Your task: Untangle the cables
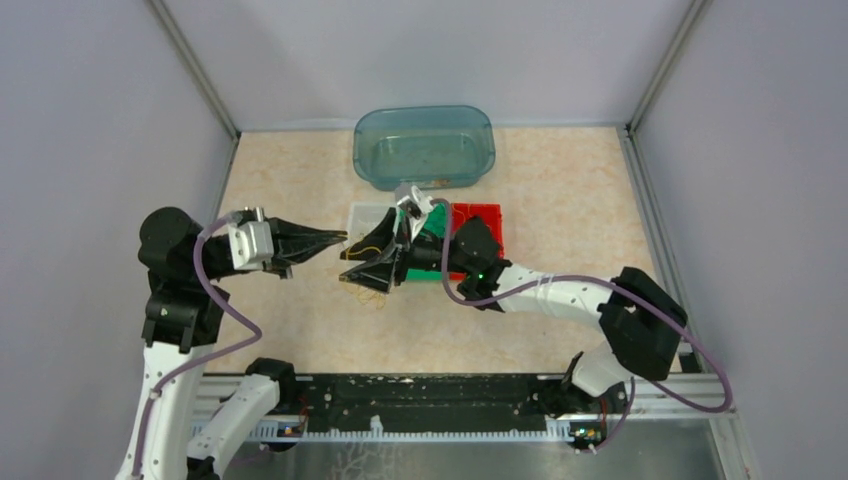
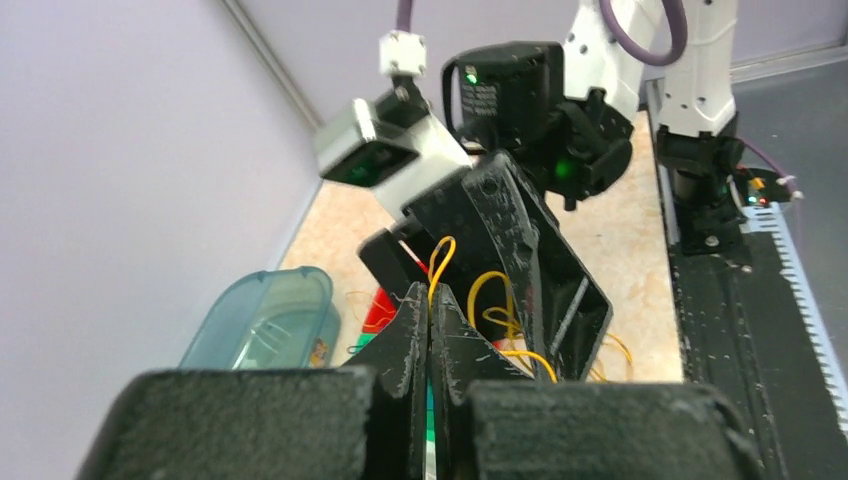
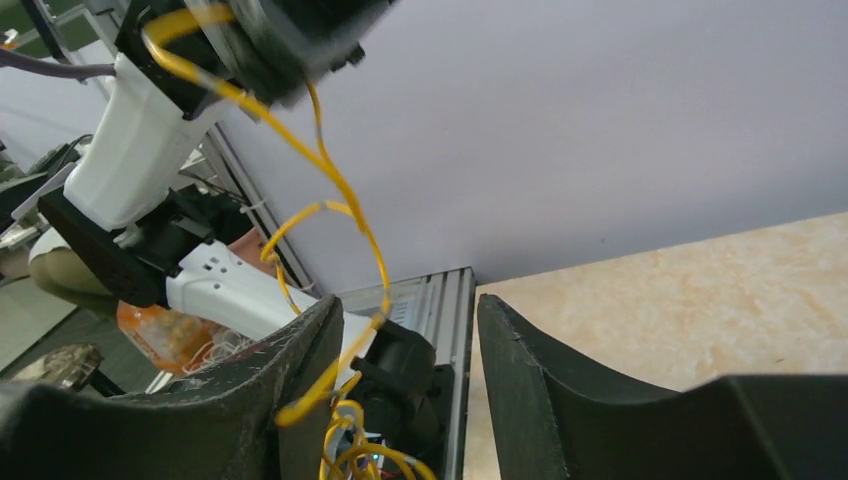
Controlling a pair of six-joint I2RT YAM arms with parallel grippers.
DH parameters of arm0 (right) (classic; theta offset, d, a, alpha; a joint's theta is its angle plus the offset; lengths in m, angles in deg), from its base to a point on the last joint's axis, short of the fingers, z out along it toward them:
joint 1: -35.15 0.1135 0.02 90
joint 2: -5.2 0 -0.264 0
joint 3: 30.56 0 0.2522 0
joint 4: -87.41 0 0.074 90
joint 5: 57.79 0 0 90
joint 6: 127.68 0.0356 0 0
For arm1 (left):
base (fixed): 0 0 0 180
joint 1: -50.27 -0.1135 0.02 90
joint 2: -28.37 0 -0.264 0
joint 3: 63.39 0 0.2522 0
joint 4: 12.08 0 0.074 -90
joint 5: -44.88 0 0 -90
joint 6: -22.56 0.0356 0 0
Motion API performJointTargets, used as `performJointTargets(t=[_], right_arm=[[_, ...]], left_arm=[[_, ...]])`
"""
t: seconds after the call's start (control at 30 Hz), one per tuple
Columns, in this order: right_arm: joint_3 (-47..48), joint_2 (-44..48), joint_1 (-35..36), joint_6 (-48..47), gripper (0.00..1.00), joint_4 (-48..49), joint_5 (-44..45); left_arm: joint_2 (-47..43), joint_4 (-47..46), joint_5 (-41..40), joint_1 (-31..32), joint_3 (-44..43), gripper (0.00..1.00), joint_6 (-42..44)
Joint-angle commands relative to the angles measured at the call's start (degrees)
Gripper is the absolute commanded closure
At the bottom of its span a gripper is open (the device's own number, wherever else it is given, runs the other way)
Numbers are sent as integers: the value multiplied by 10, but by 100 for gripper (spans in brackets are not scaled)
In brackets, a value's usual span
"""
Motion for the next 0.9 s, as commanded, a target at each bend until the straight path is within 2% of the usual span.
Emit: performJointTargets(t=[0.0, 0.13, 0.2, 0.47, 0.87], right_arm=[[-20, -30, 15, 35, 49, 98, -2], [-37, -47, 29, 30, 61, 119, 17], [-52, -49, 30, 30, 64, 131, 30], [-97, -54, 30, 16, 64, 138, 65], [-153, -95, 30, 23, 64, 174, 105]], left_arm=[[-7, -120, -43, -1, 11, 100, -67], [0, -151, -60, -1, 5, 100, -110], [1, -161, -66, -1, 3, 100, -119], [11, -205, -88, -1, -32, 100, -150], [44, -256, -138, -1, -120, 100, -120]])
